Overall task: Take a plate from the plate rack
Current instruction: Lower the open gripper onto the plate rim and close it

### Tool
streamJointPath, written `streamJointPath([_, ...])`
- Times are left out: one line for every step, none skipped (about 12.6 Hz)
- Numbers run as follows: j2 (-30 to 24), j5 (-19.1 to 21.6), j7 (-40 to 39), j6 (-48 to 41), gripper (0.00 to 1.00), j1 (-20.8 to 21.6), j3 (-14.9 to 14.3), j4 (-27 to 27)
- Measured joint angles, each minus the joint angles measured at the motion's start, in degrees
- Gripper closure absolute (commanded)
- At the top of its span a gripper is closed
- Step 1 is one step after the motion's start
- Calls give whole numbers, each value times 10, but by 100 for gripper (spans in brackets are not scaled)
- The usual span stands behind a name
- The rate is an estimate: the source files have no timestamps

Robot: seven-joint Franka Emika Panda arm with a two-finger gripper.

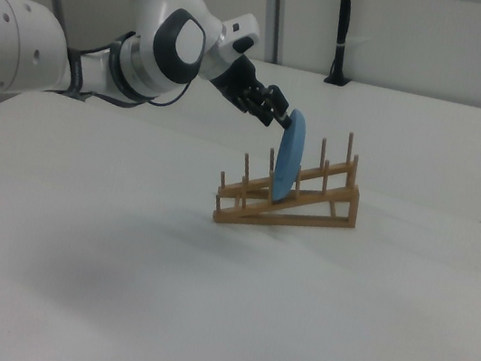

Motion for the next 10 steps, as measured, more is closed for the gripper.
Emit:
streamJointPath([9, -10, 7, 1, 44, -4, -2, 8])
streamJointPath([15, -19, 12, 1, 44, -7, -2, 12])
streamJointPath([21, -27, 15, 1, 44, -10, -2, 16])
streamJointPath([27, -34, 16, 1, 44, -13, -2, 19])
streamJointPath([32, -37, 17, 2, 44, -15, -2, 21])
streamJointPath([38, -39, 18, 4, 44, -16, -2, 22])
streamJointPath([45, -39, 19, 10, 44, -16, -2, 23])
streamJointPath([48, -39, 19, 12, 48, -16, -2, 23])
streamJointPath([51, -39, 19, 13, 53, -16, -2, 23])
streamJointPath([52, -39, 19, 13, 61, -16, -2, 23])
